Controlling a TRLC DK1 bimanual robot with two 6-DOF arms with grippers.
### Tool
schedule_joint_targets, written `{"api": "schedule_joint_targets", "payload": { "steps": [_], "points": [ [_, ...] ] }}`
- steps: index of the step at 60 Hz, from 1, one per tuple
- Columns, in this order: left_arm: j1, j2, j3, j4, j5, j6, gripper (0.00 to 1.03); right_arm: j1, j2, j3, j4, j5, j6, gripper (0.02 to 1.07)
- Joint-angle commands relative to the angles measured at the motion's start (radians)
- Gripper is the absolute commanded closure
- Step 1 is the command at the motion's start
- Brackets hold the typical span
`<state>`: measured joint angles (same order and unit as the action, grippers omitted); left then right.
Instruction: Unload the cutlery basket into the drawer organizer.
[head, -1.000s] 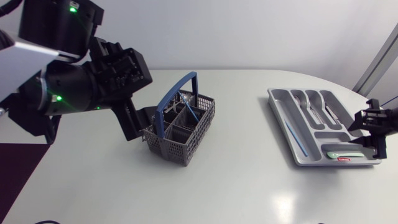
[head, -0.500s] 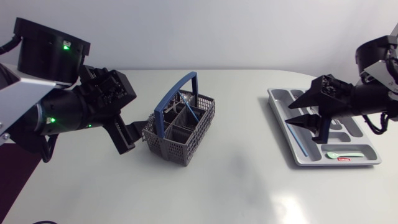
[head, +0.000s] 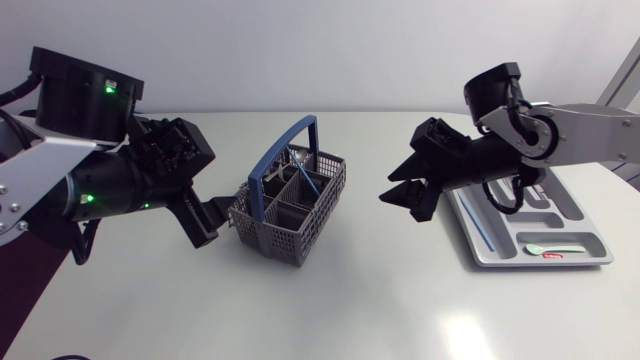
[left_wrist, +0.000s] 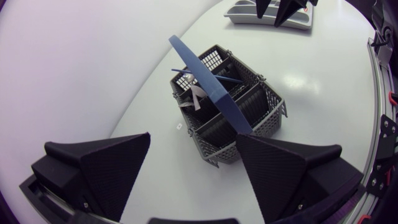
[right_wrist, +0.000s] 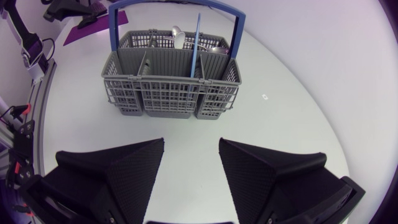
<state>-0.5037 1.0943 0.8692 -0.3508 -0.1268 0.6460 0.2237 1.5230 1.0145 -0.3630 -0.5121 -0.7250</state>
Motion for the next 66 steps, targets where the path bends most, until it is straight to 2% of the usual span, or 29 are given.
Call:
{"api": "schedule_joint_targets", "payload": {
  "steps": [1,6,11,16,21,23,24,25,32,37,46,57,66],
  "points": [
    [0.013,0.024,-0.027,0.022,0.010,-0.032,0.07,0.011,0.055,0.047,0.015,0.001,0.072,0.41],
    [0.053,0.068,-0.032,0.072,0.010,-0.025,0.07,0.025,0.108,0.082,0.012,-0.003,0.099,0.41],
    [0.131,0.151,-0.015,0.108,0.010,-0.009,0.11,0.046,0.124,0.087,0.012,-0.003,0.110,0.45],
    [0.206,0.233,0.022,0.119,0.044,-0.011,0.21,0.069,0.138,0.084,0.016,-0.003,0.130,0.63],
    [0.254,0.289,0.053,0.121,0.087,-0.023,0.42,0.082,0.164,0.088,0.019,-0.003,0.145,0.82],
    [0.258,0.300,0.053,0.130,0.088,-0.023,0.46,0.086,0.181,0.095,0.021,-0.003,0.153,0.90],
    [0.258,0.317,0.051,0.148,0.092,-0.026,0.57,0.092,0.200,0.104,0.024,-0.002,0.157,0.98],
    [0.258,0.326,0.051,0.159,0.092,-0.026,0.60,0.095,0.209,0.108,0.025,-0.002,0.159,1.01],
    [0.257,0.361,0.059,0.196,0.096,-0.023,0.74,0.126,0.250,0.136,0.030,0.007,0.187,1.01],
    [0.257,0.408,0.076,0.204,0.121,-0.022,0.79,0.160,0.276,0.162,0.036,0.030,0.210,1.01],
    [0.238,0.473,0.085,0.204,0.196,-0.019,0.79,0.197,0.319,0.222,0.042,0.057,0.262,1.01],
    [0.172,0.477,0.063,0.161,0.271,-0.002,0.79,0.186,0.381,0.315,0.032,0.057,0.318,1.01],
    [0.114,0.447,0.030,0.121,0.288,0.009,0.79,0.183,0.424,0.363,0.009,0.058,0.325,1.01]
  ]
}}
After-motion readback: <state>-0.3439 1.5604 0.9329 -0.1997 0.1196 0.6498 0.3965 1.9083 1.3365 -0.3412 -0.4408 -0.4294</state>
